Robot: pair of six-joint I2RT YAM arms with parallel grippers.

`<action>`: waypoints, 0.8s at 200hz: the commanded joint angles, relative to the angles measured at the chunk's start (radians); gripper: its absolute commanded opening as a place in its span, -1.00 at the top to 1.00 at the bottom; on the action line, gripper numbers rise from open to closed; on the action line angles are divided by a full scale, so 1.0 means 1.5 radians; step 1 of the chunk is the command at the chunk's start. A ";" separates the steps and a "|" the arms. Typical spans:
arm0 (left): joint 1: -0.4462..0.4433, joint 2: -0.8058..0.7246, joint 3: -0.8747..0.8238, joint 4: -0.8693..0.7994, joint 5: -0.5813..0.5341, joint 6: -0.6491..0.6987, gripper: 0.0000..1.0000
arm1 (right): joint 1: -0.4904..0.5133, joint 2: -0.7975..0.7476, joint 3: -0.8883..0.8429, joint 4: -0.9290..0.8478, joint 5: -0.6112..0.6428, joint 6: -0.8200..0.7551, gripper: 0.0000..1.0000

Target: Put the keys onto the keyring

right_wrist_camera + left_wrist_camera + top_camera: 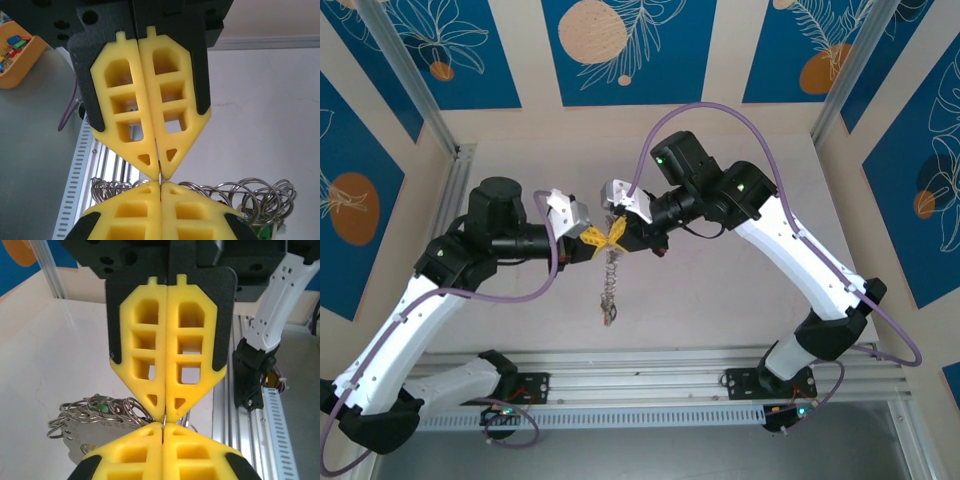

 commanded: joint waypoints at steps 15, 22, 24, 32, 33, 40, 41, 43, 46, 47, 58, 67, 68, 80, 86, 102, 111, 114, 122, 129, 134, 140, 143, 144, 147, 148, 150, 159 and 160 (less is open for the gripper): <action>-0.014 0.007 0.013 0.014 0.020 0.010 1.00 | 0.008 -0.007 0.016 0.034 -0.053 -0.003 1.00; -0.014 0.004 0.008 0.025 0.019 0.003 1.00 | 0.007 -0.007 0.012 0.039 -0.053 0.001 1.00; -0.014 0.002 0.007 0.030 0.018 0.001 1.00 | 0.007 -0.008 0.011 0.039 -0.054 0.002 1.00; -0.013 -0.005 -0.002 0.050 0.013 -0.010 1.00 | 0.006 -0.010 0.004 0.045 -0.057 0.007 0.98; -0.014 -0.005 -0.004 0.053 0.012 -0.012 1.00 | 0.005 -0.010 0.003 0.046 -0.059 0.007 0.96; -0.013 -0.014 -0.012 0.073 0.012 -0.022 1.00 | 0.003 -0.015 -0.011 0.055 -0.061 0.014 0.87; -0.014 -0.015 -0.014 0.077 0.012 -0.024 1.00 | 0.002 -0.016 -0.014 0.056 -0.063 0.015 0.86; -0.014 -0.017 -0.017 0.083 0.011 -0.027 1.00 | 0.002 -0.018 -0.019 0.060 -0.065 0.017 0.84; -0.013 -0.019 -0.021 0.094 0.009 -0.035 1.00 | 0.001 -0.021 -0.028 0.066 -0.068 0.020 0.81; -0.013 -0.021 -0.022 0.097 0.009 -0.037 1.00 | 0.001 -0.022 -0.029 0.068 -0.070 0.022 0.80; -0.014 -0.028 -0.033 0.128 -0.002 -0.060 1.00 | -0.005 -0.037 -0.066 0.095 -0.084 0.034 0.68; -0.013 -0.032 -0.040 0.145 -0.008 -0.075 1.00 | -0.009 -0.053 -0.097 0.121 -0.090 0.049 0.62; -0.013 -0.032 -0.041 0.147 -0.009 -0.076 1.00 | -0.010 -0.054 -0.100 0.125 -0.091 0.050 0.61; -0.014 -0.035 -0.050 0.168 -0.016 -0.092 1.00 | -0.020 -0.078 -0.140 0.167 -0.104 0.072 0.60; -0.014 -0.038 -0.056 0.178 -0.020 -0.099 1.00 | -0.026 -0.090 -0.157 0.186 -0.113 0.082 0.57; -0.013 -0.046 -0.068 0.202 -0.022 -0.116 1.00 | -0.042 -0.124 -0.205 0.238 -0.131 0.108 0.53; -0.014 -0.051 -0.076 0.221 -0.023 -0.127 1.00 | -0.054 -0.142 -0.233 0.266 -0.148 0.123 0.52; -0.013 -0.054 -0.079 0.229 -0.022 -0.132 1.00 | -0.058 -0.148 -0.241 0.274 -0.156 0.127 0.52; -0.013 -0.060 -0.090 0.252 -0.020 -0.145 1.00 | -0.067 -0.160 -0.259 0.295 -0.177 0.138 0.52; -0.014 -0.064 -0.098 0.272 -0.018 -0.155 1.00 | -0.073 -0.168 -0.272 0.312 -0.188 0.147 0.52; -0.013 -0.068 -0.104 0.285 -0.017 -0.162 1.00 | -0.077 -0.173 -0.280 0.321 -0.192 0.153 0.53; -0.013 -0.073 -0.113 0.303 -0.014 -0.171 1.00 | -0.080 -0.178 -0.287 0.330 -0.196 0.157 0.54; -0.014 -0.076 -0.118 0.312 -0.012 -0.176 1.00 | -0.081 -0.181 -0.291 0.334 -0.196 0.158 0.56; -0.014 -0.076 -0.119 0.315 -0.011 -0.177 1.00 | -0.082 -0.181 -0.292 0.336 -0.197 0.160 0.57; -0.014 -0.079 -0.124 0.326 -0.009 -0.182 1.00 | -0.083 -0.183 -0.295 0.339 -0.197 0.162 0.58; -0.014 -0.080 -0.125 0.328 -0.008 -0.184 1.00 | -0.084 -0.184 -0.296 0.340 -0.197 0.162 0.58; -0.013 -0.082 -0.129 0.336 -0.006 -0.188 1.00 | -0.085 -0.185 -0.298 0.343 -0.198 0.163 0.59; -0.013 -0.087 -0.142 0.370 0.005 -0.208 1.00 | -0.089 -0.190 -0.305 0.352 -0.200 0.166 0.61; -0.013 -0.087 -0.143 0.373 0.006 -0.209 1.00 | -0.089 -0.190 -0.305 0.353 -0.200 0.166 0.61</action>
